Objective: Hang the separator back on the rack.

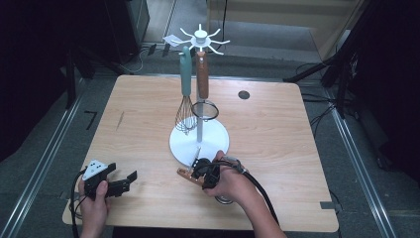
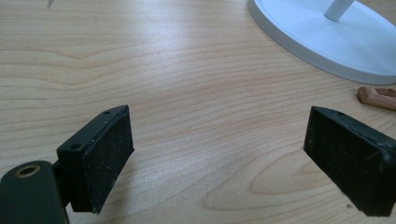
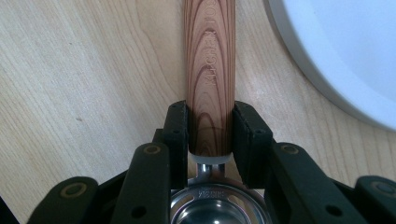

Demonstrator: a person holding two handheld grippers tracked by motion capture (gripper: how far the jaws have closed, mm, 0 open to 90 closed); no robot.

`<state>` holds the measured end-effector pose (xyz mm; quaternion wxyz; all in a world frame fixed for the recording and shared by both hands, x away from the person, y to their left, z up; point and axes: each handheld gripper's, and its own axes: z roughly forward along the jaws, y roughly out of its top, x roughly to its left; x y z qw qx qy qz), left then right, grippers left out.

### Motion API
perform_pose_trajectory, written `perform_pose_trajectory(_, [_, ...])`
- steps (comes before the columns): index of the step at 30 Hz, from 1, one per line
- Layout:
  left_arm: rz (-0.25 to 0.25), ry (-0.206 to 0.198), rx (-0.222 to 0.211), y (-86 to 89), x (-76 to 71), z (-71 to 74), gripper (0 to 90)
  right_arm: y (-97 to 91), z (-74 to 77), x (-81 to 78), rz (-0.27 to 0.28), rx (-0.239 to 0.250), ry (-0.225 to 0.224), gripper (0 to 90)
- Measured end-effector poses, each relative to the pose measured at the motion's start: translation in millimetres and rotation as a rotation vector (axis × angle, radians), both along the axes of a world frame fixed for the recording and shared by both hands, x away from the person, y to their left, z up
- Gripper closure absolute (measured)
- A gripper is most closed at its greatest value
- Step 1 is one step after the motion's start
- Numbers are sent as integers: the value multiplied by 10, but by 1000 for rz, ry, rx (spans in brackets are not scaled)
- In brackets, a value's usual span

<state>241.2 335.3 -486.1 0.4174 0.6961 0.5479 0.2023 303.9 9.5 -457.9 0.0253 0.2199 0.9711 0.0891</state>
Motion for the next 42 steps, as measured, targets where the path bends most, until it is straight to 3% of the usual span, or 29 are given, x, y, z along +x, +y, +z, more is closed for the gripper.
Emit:
perform_pose_trajectory(8, [-1,3,-1,0,5,-1,82,8,-2,-60,-20,18,-44,710])
perform_pose_trajectory(9, [-2,3,-2,2,4,0,82,1,-1,-62,-25,25,-34,710])
perform_pose_trajectory(13, [-2,3,-2,1,4,0,82,-45,13,-111,-34,58,-67,710])
perform_pose_trajectory(20, [-5,4,-5,8,4,0,82,-220,93,-177,-69,181,-80,710])
perform_pose_trajectory(21, [-6,5,-4,8,4,1,82,-253,98,-183,-49,194,-81,710])
perform_pose_trajectory(22, [-6,5,-4,8,3,1,82,-327,108,-202,-65,230,-104,710])
perform_pose_trajectory(25, [-4,4,-6,8,5,0,82,-393,107,-211,-58,249,-127,710])
perform_pose_trajectory(35, [-2,4,-6,7,5,0,82,-788,150,-188,-186,422,-173,710])
perform_pose_trajectory(42, [-1,4,-7,8,4,0,82,-995,176,-171,-259,512,-223,710])
